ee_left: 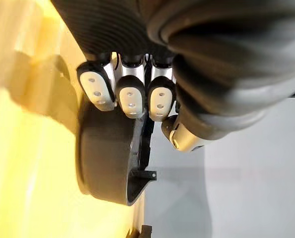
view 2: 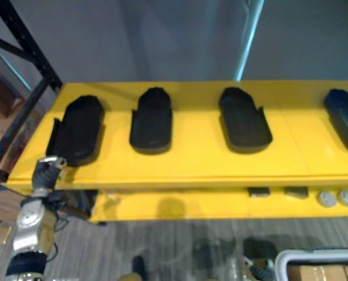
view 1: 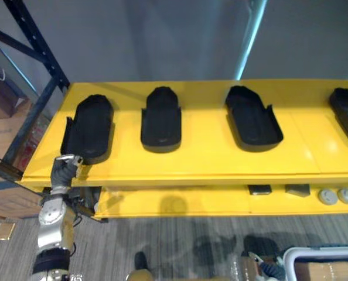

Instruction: Walk over and take plastic housings, then place them on the shelf

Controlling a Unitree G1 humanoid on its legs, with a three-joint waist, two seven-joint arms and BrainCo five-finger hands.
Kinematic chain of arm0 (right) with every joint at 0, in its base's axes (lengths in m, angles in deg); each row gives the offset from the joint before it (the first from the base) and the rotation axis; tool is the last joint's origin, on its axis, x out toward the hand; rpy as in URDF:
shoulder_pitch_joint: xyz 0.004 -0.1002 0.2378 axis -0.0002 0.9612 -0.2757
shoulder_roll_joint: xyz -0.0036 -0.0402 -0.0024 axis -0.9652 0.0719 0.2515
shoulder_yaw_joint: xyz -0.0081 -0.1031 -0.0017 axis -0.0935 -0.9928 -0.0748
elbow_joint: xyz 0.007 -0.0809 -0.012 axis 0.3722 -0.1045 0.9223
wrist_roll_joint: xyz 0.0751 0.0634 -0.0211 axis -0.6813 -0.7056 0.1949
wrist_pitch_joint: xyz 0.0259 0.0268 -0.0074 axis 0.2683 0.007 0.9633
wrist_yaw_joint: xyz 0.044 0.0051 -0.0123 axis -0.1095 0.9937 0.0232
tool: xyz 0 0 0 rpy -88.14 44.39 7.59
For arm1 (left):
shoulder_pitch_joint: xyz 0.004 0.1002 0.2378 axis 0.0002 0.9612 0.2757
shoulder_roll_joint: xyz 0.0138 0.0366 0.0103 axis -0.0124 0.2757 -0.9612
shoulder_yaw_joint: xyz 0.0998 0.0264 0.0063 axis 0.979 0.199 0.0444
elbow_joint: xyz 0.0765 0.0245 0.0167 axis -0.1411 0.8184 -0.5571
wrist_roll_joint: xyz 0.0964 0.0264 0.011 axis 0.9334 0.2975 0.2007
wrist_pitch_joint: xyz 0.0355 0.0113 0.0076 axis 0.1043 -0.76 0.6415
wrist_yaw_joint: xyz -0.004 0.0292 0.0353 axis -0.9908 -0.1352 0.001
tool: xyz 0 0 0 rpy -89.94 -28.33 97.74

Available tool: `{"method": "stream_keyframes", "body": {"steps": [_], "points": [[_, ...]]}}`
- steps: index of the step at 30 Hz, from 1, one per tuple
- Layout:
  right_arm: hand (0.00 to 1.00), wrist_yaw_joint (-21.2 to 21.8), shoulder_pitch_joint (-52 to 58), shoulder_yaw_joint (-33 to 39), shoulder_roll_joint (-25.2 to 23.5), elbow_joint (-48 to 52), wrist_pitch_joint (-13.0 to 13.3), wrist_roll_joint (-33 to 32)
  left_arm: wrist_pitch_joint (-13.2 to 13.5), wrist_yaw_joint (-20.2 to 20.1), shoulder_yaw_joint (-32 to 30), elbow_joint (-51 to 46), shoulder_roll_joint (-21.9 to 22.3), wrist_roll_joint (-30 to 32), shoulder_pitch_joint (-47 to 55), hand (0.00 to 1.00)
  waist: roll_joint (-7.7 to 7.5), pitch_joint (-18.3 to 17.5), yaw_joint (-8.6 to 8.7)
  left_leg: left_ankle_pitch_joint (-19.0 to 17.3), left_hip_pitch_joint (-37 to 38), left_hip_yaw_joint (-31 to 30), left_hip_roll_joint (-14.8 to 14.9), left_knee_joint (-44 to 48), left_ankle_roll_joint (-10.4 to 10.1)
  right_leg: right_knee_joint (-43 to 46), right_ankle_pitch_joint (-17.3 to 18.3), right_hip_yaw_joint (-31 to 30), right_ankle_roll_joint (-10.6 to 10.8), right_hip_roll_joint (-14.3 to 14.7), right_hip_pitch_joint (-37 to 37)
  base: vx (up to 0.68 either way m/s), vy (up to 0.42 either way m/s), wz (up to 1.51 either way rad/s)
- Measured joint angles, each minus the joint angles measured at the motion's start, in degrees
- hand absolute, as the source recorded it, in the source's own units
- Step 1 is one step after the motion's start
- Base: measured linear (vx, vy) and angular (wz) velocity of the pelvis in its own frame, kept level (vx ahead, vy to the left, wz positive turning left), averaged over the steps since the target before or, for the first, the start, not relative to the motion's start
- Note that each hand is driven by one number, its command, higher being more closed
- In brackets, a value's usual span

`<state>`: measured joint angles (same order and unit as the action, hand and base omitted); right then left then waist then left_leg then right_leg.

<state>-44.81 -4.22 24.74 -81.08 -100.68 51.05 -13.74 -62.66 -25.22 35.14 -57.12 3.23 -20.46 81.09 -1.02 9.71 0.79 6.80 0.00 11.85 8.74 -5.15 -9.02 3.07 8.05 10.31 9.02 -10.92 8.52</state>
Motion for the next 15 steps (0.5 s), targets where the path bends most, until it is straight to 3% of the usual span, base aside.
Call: {"method": "stream_keyframes", "body": {"steps": [15], "points": [[0.0, 0.9, 0.0, -1.4, 0.5, 0.1, 0.0, 0.0, 0.3, 2.7, 1.3, 1.2, 0.0, -0.3, -4.0, 1.0, -0.27, 1.5, 0.15, -0.2, 0.5, 1.1, 0.2, 0.0, 0.1, 0.7, 0.0, -1.2, -0.1, 0.0, -0.6, 0.0, -0.001, -0.03]]}}
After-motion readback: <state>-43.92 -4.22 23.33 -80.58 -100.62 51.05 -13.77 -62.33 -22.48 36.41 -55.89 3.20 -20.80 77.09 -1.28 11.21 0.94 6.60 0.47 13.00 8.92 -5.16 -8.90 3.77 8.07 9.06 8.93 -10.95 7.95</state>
